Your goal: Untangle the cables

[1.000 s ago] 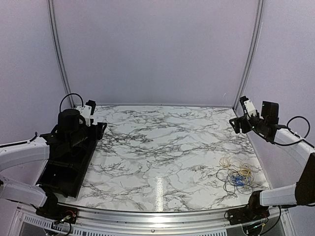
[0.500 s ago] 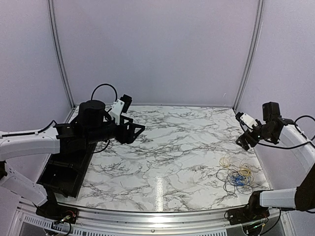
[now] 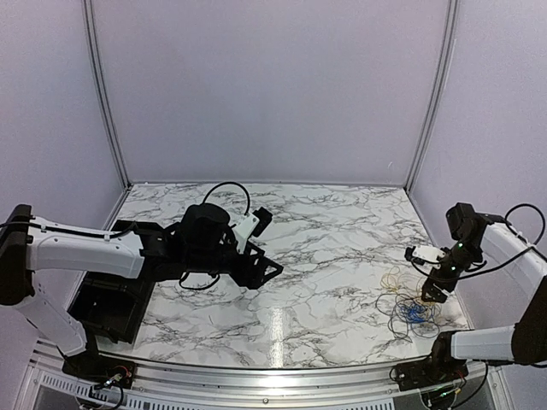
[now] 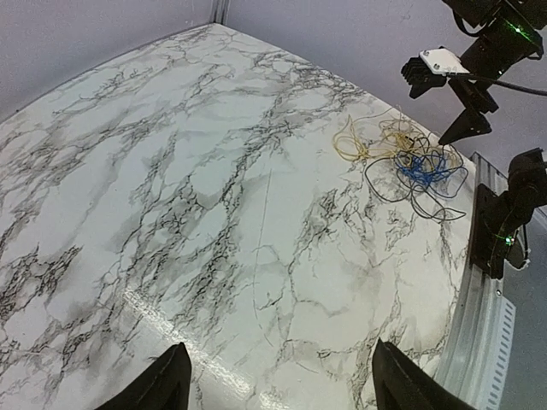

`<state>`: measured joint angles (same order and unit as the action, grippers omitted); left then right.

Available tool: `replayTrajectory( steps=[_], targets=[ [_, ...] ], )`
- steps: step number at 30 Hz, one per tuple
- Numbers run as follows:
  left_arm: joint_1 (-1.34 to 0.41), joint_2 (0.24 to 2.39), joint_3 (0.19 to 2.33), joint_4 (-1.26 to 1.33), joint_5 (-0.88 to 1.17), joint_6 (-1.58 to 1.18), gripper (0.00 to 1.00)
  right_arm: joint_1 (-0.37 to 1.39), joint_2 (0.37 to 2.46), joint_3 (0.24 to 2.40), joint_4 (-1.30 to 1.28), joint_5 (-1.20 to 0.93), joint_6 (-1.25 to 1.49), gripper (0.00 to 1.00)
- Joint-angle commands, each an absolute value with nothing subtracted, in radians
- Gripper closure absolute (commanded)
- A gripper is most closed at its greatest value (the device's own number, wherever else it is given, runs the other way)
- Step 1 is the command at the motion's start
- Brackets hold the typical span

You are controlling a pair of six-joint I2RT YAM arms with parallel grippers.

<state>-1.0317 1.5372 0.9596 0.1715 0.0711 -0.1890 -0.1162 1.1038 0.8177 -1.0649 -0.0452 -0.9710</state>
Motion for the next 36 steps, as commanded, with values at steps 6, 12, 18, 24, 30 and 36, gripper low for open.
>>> replayTrajectory(
  steps=[6,12,18,24,30,36],
  targets=[
    [-1.085,1.607,1.039,0.192,0.138,-0.204,0.24,-0.124,1.147,0.706,-1.100,0.029,-1.060,0.07],
    [-1.095,1.607,1.027,0.199,0.127,-0.234,0.26,-0.118,1.239,0.692,-1.042,-0.029,-1.049,0.33],
    [-1.095,1.566,0.979,0.206,0.039,-0.264,0.26,-0.034,1.290,0.692,-0.945,-0.065,-0.991,0.46],
    [-1.095,1.487,0.890,0.207,0.006,-0.297,0.28,0.179,1.381,0.738,-0.865,-0.107,-0.899,0.67],
    [-1.092,1.374,0.781,0.207,-0.104,-0.317,0.36,0.462,1.534,0.872,-0.830,-0.181,-0.828,0.86],
    [-1.087,1.260,0.699,0.172,-0.206,-0.329,0.44,0.722,1.684,1.096,-0.859,-0.295,-0.816,0.95]
  ],
)
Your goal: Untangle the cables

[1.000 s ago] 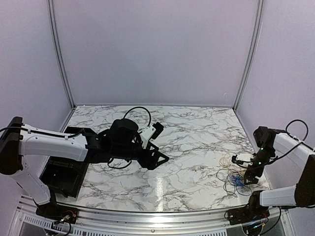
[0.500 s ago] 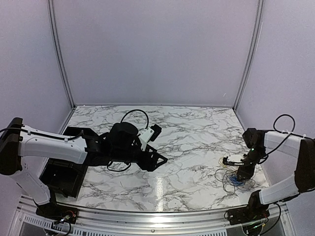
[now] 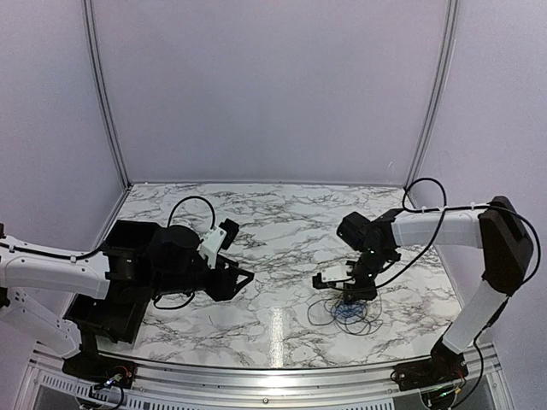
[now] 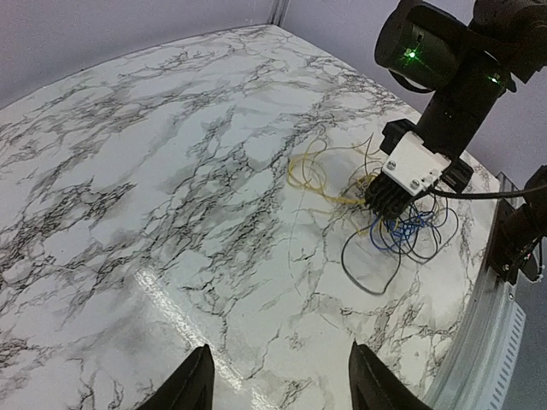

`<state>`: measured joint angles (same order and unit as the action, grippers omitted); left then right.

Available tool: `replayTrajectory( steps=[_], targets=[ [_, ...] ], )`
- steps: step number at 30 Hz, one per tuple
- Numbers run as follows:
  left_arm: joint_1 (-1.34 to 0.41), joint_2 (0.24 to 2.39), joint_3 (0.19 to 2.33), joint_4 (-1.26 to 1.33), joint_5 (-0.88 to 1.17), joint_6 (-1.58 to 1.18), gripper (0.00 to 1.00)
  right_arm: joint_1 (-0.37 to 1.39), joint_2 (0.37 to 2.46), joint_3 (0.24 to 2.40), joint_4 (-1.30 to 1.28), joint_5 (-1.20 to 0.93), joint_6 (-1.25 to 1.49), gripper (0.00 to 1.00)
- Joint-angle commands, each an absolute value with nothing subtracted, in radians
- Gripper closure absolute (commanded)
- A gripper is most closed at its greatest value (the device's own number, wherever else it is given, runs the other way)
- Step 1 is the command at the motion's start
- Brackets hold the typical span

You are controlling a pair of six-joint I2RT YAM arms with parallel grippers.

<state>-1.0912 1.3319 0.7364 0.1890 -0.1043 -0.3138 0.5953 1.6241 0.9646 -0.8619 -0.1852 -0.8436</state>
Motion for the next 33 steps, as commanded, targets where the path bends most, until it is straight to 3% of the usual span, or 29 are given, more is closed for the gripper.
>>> replayTrajectory(
  steps=[1,4,10,12,21,26,33],
  targets=[
    [-1.085,1.240,0.688,0.163,-0.227,-0.330,0.45,0.759,1.711,1.140,-0.874,-0.316,-0.819,0.96],
    [-1.076,1.184,0.662,0.127,-0.298,-0.326,0.45,0.838,1.783,1.281,-0.937,-0.388,-0.826,0.94],
    [-1.066,1.156,0.648,0.098,-0.310,-0.346,0.34,0.833,1.732,1.329,-0.986,-0.383,-0.828,0.52],
    [-1.065,1.183,0.652,0.096,-0.284,-0.368,0.31,0.803,1.681,1.308,-0.999,-0.389,-0.828,0.45],
    [-1.060,1.355,0.700,0.145,-0.183,-0.364,0.34,0.521,1.442,1.147,-0.712,-0.621,-0.721,0.44],
    [-1.031,1.472,0.777,0.138,-0.120,-0.343,0.40,0.419,1.449,1.046,-0.544,-0.735,-0.645,0.47],
    [-0.969,1.663,0.879,0.177,-0.031,-0.289,0.45,0.386,1.440,0.968,-0.473,-0.711,-0.631,0.49]
  ],
)
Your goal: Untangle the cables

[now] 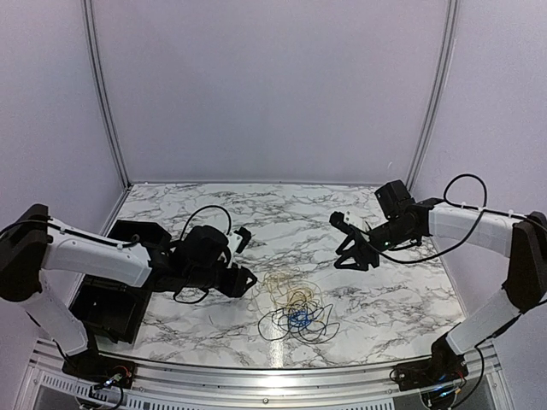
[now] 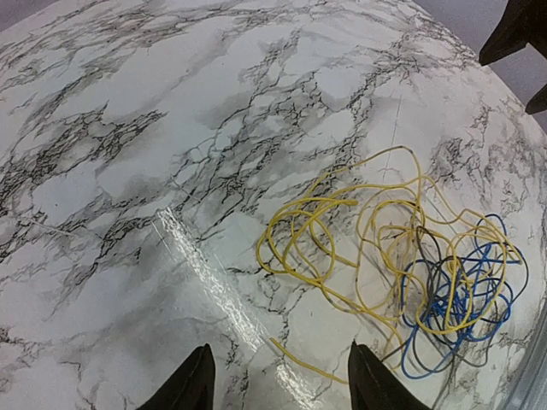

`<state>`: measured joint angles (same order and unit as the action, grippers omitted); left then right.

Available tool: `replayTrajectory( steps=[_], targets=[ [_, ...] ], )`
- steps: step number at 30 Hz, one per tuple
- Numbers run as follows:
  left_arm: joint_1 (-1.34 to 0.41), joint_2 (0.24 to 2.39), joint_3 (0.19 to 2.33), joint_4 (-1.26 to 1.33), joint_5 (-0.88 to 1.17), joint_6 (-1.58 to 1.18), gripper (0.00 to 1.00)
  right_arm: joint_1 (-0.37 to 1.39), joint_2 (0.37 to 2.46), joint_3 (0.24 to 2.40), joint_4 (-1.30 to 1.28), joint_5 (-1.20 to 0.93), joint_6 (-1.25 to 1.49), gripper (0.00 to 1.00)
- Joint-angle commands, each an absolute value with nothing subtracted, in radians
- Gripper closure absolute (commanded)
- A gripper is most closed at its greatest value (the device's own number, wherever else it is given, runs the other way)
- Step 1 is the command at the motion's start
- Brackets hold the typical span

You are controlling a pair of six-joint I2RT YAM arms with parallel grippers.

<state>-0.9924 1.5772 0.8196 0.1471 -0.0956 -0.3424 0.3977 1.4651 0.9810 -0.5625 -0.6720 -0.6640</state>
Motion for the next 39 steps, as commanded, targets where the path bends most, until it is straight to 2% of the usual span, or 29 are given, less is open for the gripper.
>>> replayTrajectory(
  steps=[1,15,19,25,32,39],
  targets=[
    [-0.966,1.685,0.900,0.175,-0.019,-0.275,0.45,0.385,1.434,0.964,-0.473,-0.713,-0.631,0.49],
    [-0.924,1.901,1.070,0.190,0.069,-0.196,0.54,0.385,1.434,0.949,-0.460,-0.643,-0.650,0.49],
    [-0.922,1.942,1.111,0.189,0.076,-0.178,0.66,0.384,1.439,0.944,-0.459,-0.635,-0.655,0.49],
    [-0.922,1.900,1.109,0.198,0.056,-0.157,0.99,0.385,1.438,0.943,-0.456,-0.621,-0.654,0.49],
    [-0.958,1.656,1.054,0.181,0.069,-0.085,1.00,0.385,1.422,0.977,-0.471,-0.656,-0.639,0.50],
    [-0.990,1.446,1.100,0.083,0.078,-0.066,1.00,0.421,1.402,1.269,-0.649,-0.783,-0.616,0.45]
  ],
)
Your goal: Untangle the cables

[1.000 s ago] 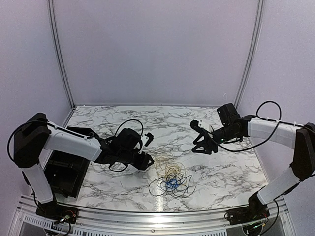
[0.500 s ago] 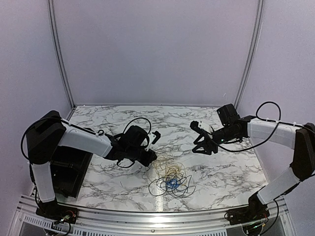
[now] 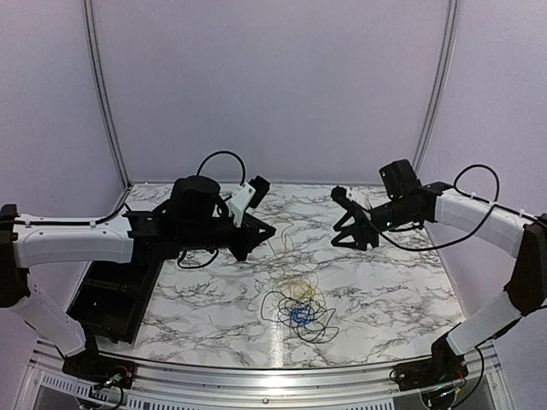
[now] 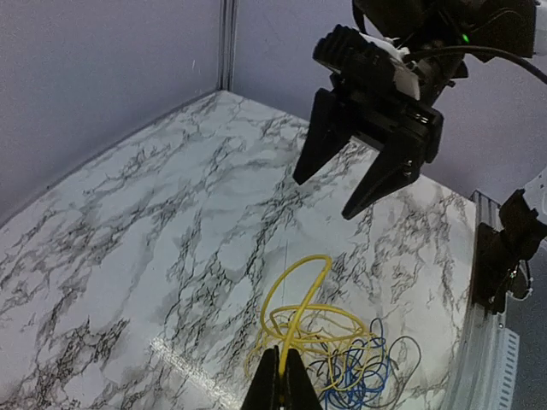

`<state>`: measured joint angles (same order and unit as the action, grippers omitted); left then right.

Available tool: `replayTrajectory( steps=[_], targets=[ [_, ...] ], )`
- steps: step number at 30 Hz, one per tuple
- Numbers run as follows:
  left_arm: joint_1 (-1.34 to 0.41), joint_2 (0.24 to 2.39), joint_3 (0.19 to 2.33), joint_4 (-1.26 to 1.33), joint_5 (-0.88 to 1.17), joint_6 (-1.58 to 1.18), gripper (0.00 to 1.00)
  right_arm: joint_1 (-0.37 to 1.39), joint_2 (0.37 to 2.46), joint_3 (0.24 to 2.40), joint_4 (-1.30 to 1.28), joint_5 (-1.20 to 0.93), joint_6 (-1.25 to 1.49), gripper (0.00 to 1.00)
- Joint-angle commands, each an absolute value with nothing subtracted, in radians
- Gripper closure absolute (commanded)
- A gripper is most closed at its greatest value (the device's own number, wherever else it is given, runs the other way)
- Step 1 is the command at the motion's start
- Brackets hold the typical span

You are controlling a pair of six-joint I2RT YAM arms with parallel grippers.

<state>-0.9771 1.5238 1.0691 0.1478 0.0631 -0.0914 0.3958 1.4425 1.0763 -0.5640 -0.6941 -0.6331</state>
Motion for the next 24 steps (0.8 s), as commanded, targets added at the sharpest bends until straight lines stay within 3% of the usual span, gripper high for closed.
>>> replayTrajectory(
  steps=[1,8,16,19,24],
  targets=[
    [-0.993,1.429,1.102,0.084,0.082,-0.072,1.00,0.431,1.400,1.308,-0.661,-0.793,-0.612,0.45],
    [-1.020,1.390,1.125,0.105,0.086,-0.093,1.00,0.581,1.400,1.408,-0.609,-0.817,-0.547,0.34],
    [-1.045,1.419,1.155,0.111,0.104,-0.099,1.00,0.665,1.482,1.462,-0.601,-0.801,-0.552,0.33],
    [-1.050,1.426,1.162,0.118,0.107,-0.103,1.00,0.674,1.490,1.450,-0.576,-0.804,-0.556,0.42],
    [-1.051,1.429,1.156,0.134,0.101,-0.107,1.00,0.675,1.496,1.435,-0.567,-0.881,-0.552,0.66]
  ],
)
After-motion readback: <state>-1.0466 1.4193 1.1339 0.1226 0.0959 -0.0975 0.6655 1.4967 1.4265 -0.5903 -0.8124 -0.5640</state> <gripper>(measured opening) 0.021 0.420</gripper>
